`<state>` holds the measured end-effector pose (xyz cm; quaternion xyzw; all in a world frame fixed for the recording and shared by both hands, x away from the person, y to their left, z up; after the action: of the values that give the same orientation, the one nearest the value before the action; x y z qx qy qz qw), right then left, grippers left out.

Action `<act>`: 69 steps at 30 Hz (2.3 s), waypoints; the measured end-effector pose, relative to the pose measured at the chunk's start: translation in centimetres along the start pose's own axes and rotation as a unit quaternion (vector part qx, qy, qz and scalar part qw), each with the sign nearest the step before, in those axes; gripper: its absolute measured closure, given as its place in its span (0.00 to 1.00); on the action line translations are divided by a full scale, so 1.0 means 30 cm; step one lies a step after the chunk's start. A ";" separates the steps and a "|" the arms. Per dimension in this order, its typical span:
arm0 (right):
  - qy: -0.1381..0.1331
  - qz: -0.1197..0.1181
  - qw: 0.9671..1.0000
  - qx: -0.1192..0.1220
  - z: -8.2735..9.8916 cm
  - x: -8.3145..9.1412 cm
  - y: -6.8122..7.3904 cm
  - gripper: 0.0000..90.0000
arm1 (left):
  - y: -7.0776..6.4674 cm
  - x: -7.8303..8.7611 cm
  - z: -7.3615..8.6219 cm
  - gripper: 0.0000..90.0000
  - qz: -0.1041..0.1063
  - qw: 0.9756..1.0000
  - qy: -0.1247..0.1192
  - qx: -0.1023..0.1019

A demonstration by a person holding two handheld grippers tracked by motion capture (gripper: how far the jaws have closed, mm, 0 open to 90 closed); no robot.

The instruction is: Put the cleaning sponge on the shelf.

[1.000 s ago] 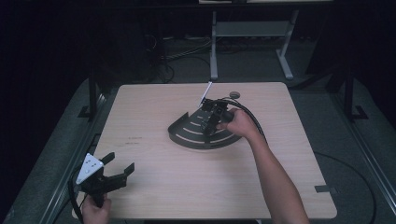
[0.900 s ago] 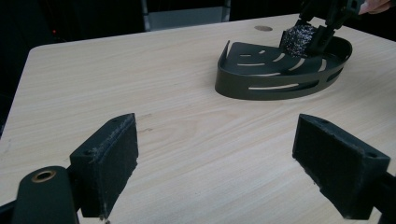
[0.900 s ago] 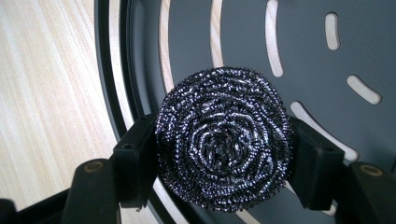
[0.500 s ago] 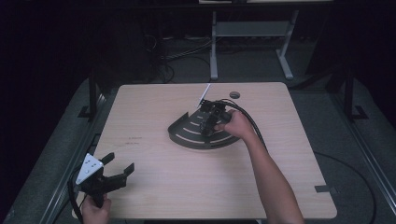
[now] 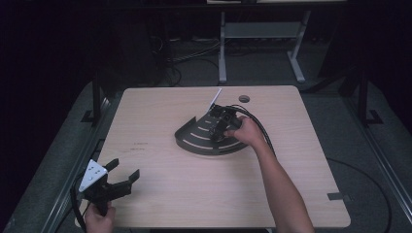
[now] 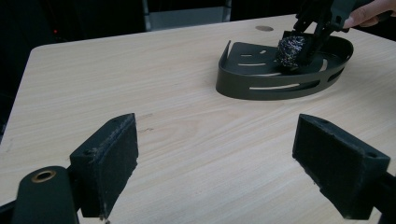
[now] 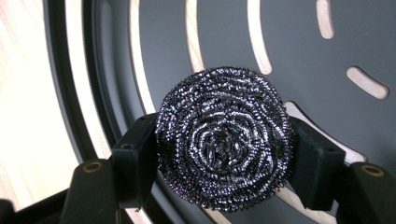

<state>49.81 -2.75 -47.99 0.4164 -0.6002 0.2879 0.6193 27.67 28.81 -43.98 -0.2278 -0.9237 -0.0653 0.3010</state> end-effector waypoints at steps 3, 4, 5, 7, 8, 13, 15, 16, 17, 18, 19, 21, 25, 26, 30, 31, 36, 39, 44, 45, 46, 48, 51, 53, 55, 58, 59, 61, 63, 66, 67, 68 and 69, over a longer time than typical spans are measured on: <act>0.003 0.001 1.000 -0.007 0.003 -0.008 -0.010 0.36 | 0.002 0.001 0.001 0.15 0.001 1.000 0.000 0.001; 0.005 -0.001 1.000 -0.009 0.004 -0.011 -0.012 0.36 | 0.002 0.001 0.001 0.15 0.000 1.000 -0.001 0.003; 0.005 0.000 1.000 -0.010 0.004 -0.013 -0.013 0.36 | 0.002 0.001 0.001 0.15 0.000 1.000 -0.001 0.003; 0.004 0.002 1.000 -0.013 0.004 -0.018 -0.018 0.36 | 0.003 0.003 0.001 0.15 0.000 1.000 -0.002 0.003; 0.004 0.002 1.000 -0.013 0.004 -0.018 -0.018 0.36 | 0.003 0.003 0.001 0.15 0.000 1.000 -0.002 0.003; 0.012 0.007 1.000 -0.014 0.001 -0.029 -0.017 0.36 | 0.003 0.003 0.001 0.15 0.000 1.000 -0.001 0.003; 0.012 0.004 1.000 -0.015 0.000 -0.031 -0.017 0.36 | 0.003 0.003 0.001 0.15 -0.001 1.000 -0.002 0.003; 0.012 0.004 1.000 -0.015 0.000 -0.031 -0.017 0.36 | 0.003 0.003 0.001 0.15 -0.001 1.000 -0.002 0.003; 0.013 0.004 1.000 -0.015 -0.002 -0.032 -0.016 0.36 | 0.003 0.003 0.001 0.15 0.000 1.000 -0.002 0.003; 0.013 0.004 1.000 -0.015 -0.002 -0.032 -0.016 0.36 | 0.003 0.003 0.001 0.15 0.000 1.000 -0.002 0.003; 0.013 0.003 1.000 -0.015 -0.003 -0.031 -0.014 0.36 | 0.003 0.003 0.001 0.15 -0.001 1.000 -0.001 0.003; 0.014 0.003 1.000 -0.016 -0.003 -0.033 -0.013 0.36 | 0.002 0.003 0.000 0.15 -0.002 1.000 -0.001 0.003; 0.014 0.006 1.000 -0.015 -0.001 -0.040 -0.011 0.35 | 0.001 0.002 0.000 0.15 -0.001 1.000 -0.001 0.003; 0.011 0.006 1.000 -0.015 0.000 -0.040 -0.012 0.35 | 0.001 0.002 0.000 0.15 0.000 1.000 -0.001 0.003; 0.009 0.003 1.000 -0.019 0.007 -0.039 -0.017 0.33 | 0.002 0.003 0.000 0.15 -0.001 1.000 -0.002 0.003; 0.006 0.001 1.000 -0.021 0.007 -0.036 -0.017 0.33 | 0.002 0.003 0.000 0.15 -0.002 1.000 -0.002 0.003; -0.002 0.003 1.000 -0.019 0.009 -0.020 -0.016 0.31 | 0.003 0.001 -0.001 0.15 -0.002 1.000 0.000 0.004; -0.007 0.001 1.000 -0.018 0.009 -0.014 -0.016 0.31 | 0.003 0.001 -0.001 0.15 -0.001 1.000 -0.001 0.005; -0.009 0.000 1.000 -0.020 0.011 -0.005 -0.012 0.29 | 0.004 -0.003 -0.002 0.15 0.000 1.000 -0.001 0.005; -0.011 -0.001 1.000 -0.020 0.013 -0.002 -0.013 0.29 | 0.004 -0.005 -0.001 0.15 -0.001 1.000 0.002 0.003; -0.011 0.000 1.000 -0.018 0.014 0.000 -0.014 0.28 | 0.004 -0.005 -0.001 0.15 -0.001 1.000 0.002 0.003; -0.013 -0.002 1.000 -0.019 0.017 0.004 -0.014 0.28 | 0.004 -0.003 0.000 0.15 -0.001 1.000 0.002 0.004; -0.017 -0.002 1.000 -0.019 0.021 0.015 -0.014 0.27 | 0.005 -0.001 0.001 0.15 -0.002 1.000 0.000 0.006; -0.023 -0.002 1.000 -0.020 0.023 0.024 -0.012 0.26 | 0.006 -0.001 0.001 0.15 -0.002 1.000 0.000 0.007; -0.024 -0.004 1.000 -0.020 0.024 0.029 -0.011 0.25 | 0.007 0.000 0.000 0.15 -0.002 1.000 0.000 0.006; -0.029 0.000 0.999 -0.016 0.032 0.051 -0.003 0.23 | 0.005 -0.001 -0.001 0.15 -0.001 1.000 0.000 0.005; -0.032 0.000 0.999 -0.016 0.035 0.058 -0.002 0.23 | 0.005 -0.002 0.001 0.15 -0.001 1.000 0.003 0.003; -0.037 -0.001 0.999 -0.017 0.042 0.072 -0.001 0.22 | 0.002 -0.003 0.001 0.15 -0.002 1.000 0.002 0.002; -0.042 -0.004 0.999 -0.018 0.049 0.083 0.001 0.22 | 0.001 -0.001 0.000 0.15 -0.001 1.000 0.000 0.003; -0.042 -0.004 0.999 -0.019 0.056 0.090 0.004 0.21 | 0.001 0.000 0.000 0.15 0.000 1.000 0.000 0.003; -0.044 -0.003 0.999 -0.019 0.063 0.099 0.005 0.21 | 0.001 -0.001 0.001 0.15 0.000 1.000 0.001 0.002; -0.046 -0.004 0.999 -0.018 0.066 0.105 0.007 0.21 | 0.002 -0.001 0.002 0.15 -0.001 1.000 0.002 0.002; -0.048 -0.004 0.999 -0.018 0.069 0.109 0.008 0.21 | 0.002 0.000 0.001 0.15 -0.001 1.000 0.001 0.002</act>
<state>48.93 -4.88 -44.87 0.4211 -0.6327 0.2545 0.5980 27.68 28.86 -44.01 -0.2257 -0.9238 -0.0641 0.3024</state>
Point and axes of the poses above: each handheld gripper's, and its own axes: x roughly backward along the jaws, z roughly out of its underside, y roughly to its left, the point moved 6 cm from there along -x, roughly forward along the jaws, and after that the axes turned 13 degrees about y, right-handed, at the moved point
